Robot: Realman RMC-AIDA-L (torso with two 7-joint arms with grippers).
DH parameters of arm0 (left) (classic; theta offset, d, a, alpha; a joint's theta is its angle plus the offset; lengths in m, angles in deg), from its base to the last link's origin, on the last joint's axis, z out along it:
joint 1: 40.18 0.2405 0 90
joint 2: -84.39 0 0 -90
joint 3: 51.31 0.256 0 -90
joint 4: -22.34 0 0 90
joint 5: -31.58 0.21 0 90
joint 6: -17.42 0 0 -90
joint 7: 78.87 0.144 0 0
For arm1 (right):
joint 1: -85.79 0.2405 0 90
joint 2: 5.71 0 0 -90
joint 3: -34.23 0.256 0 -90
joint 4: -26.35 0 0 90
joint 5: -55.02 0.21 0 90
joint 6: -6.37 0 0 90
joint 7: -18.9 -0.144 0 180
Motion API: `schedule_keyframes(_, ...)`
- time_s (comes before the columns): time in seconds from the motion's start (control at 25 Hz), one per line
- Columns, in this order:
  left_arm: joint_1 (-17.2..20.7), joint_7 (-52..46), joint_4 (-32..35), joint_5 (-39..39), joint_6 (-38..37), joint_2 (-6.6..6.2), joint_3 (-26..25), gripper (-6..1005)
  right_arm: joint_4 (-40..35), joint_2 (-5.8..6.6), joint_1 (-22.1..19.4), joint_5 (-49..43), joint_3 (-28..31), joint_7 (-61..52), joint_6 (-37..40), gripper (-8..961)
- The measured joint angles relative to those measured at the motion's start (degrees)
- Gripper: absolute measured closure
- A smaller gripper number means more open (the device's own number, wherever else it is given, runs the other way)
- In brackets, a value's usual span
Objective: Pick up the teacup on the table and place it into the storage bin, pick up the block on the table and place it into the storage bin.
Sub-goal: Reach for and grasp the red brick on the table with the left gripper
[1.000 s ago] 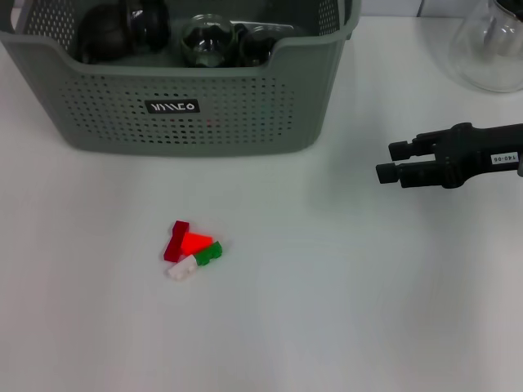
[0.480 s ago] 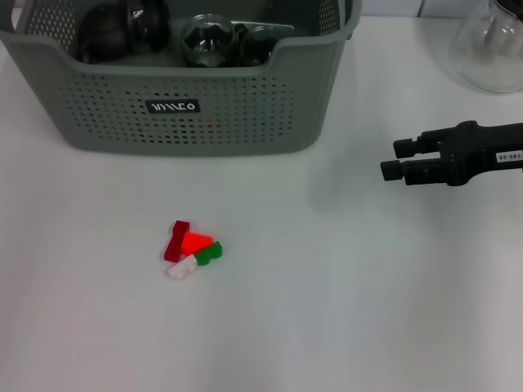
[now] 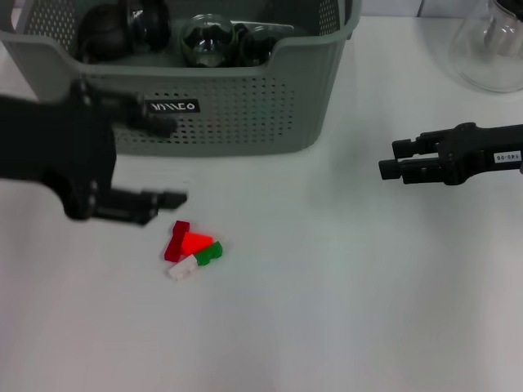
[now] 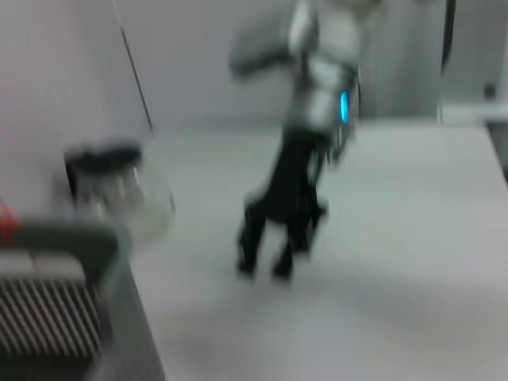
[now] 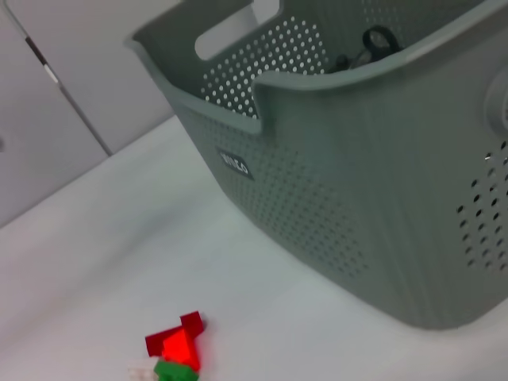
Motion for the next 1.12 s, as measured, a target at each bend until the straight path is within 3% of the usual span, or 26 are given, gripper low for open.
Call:
schedule_keyframes(0.16,-3.0,0.37,-3.06,11.47,1.32,-0.21,4.29,269,0.02,-0.37,0.0,0.0,0.39,-1.14,0.12,356)
schedule_keyframes(0.36,-10.21,-1.52,-8.89,26.06,3.88,-0.27,7.96,267,0.16,-0.99,0.01,0.0,0.52,-1.41,0.46,356)
schedule_keyframes(0.52,-14.85,-3.92,-14.03,38.08,7.13,-0.1,16.0,216,0.44,-1.32,0.06,0.0,0.59,-1.43,0.51,356)
schedule_keyframes(0.76,-16.28,-4.14,-16.03,44.29,9.73,-0.17,27.38,117,0.52,-1.54,0.15,0.1,1.94,-1.45,0.47,356)
schedule_keyframes(1.12,-20.31,-1.61,-23.86,45.98,13.61,-0.31,32.92,127,0.54,-2.82,0.18,0.17,2.38,-1.0,-1.3,356)
